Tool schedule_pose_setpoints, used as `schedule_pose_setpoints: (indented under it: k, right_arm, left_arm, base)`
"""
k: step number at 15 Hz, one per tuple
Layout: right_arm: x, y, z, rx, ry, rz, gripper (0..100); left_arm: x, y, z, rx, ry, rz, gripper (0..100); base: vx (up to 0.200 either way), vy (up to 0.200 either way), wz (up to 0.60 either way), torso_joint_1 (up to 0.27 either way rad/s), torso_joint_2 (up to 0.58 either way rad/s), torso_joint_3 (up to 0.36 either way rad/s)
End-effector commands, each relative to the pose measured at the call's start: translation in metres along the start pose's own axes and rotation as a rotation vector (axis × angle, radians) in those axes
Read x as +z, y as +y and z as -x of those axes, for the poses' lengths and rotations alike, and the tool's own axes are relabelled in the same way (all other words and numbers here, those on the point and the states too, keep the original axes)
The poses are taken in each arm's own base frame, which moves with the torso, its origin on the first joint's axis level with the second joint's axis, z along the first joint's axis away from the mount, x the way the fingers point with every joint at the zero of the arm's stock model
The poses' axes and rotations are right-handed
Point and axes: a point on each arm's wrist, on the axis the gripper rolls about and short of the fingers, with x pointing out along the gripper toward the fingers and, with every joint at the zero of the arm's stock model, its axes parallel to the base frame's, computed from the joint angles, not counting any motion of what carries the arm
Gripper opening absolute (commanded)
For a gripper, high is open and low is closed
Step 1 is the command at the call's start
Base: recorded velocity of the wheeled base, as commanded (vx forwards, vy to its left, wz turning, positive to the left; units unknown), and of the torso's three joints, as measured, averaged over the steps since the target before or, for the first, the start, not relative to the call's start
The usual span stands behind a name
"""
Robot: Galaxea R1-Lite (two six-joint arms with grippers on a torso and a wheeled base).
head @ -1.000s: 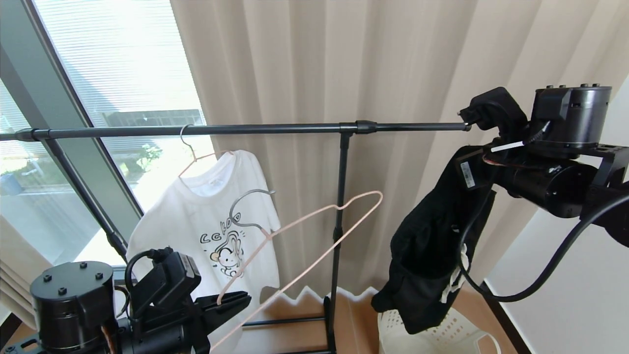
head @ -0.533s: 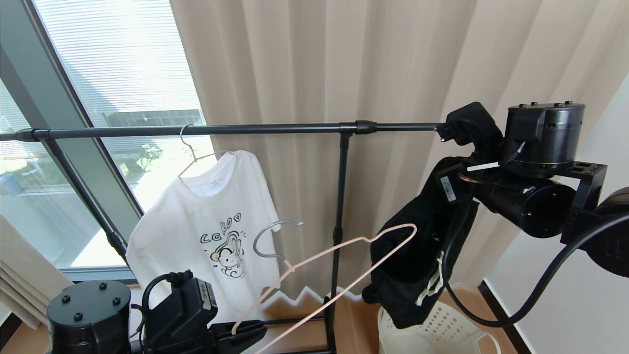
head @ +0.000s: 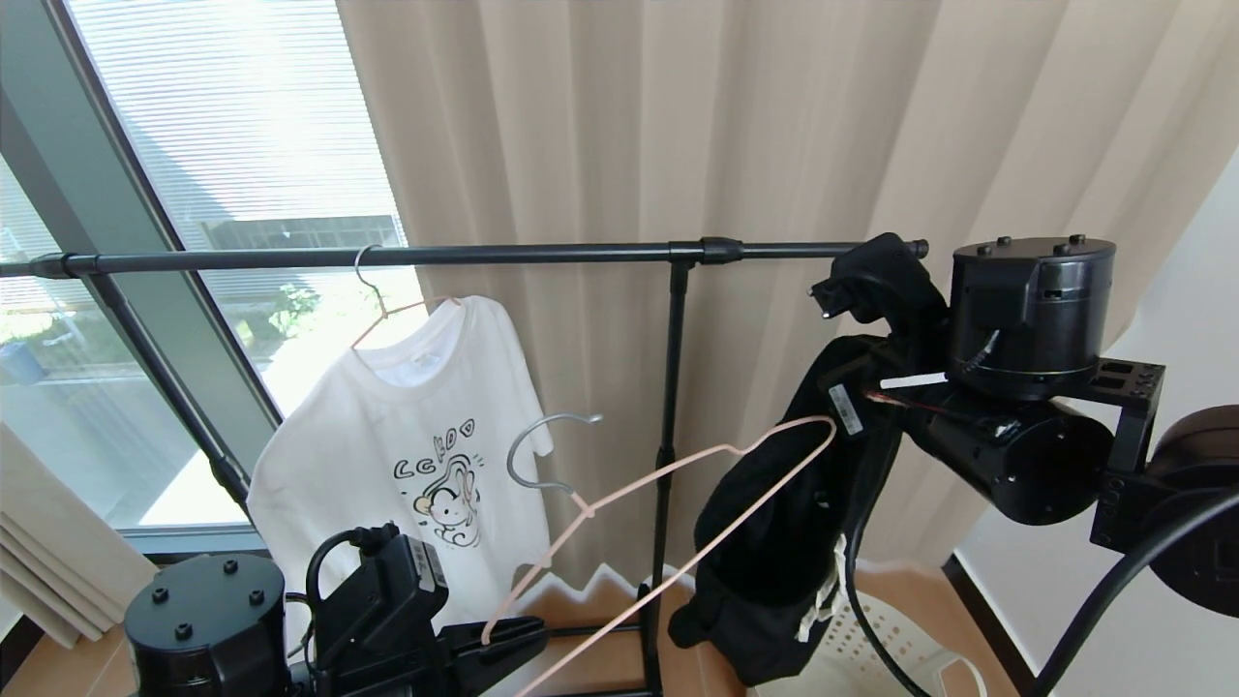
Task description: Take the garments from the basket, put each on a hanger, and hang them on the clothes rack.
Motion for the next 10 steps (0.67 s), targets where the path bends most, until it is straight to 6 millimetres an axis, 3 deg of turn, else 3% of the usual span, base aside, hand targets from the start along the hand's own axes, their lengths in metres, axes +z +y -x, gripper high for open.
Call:
schedule_pose_setpoints:
  k: [1,10]
  right_arm:
    - [-0.001,0.010,0.007,0.028,-0.004,0.016,0]
    - [-0.001,0.046,0.037,0.075,-0.060,0.042,0]
  left_arm:
    - [-0.007,0.000,-0.006,-0.005,0.035,0.012,0]
    - [-0.005,0.001,-0.009,0.051,0.016,0.034,0]
  base:
    - [0.000,0.000,0.00,0.000,0.00,0.000]
    - [0.000,0.000,0.00,0.000,0.00,0.000]
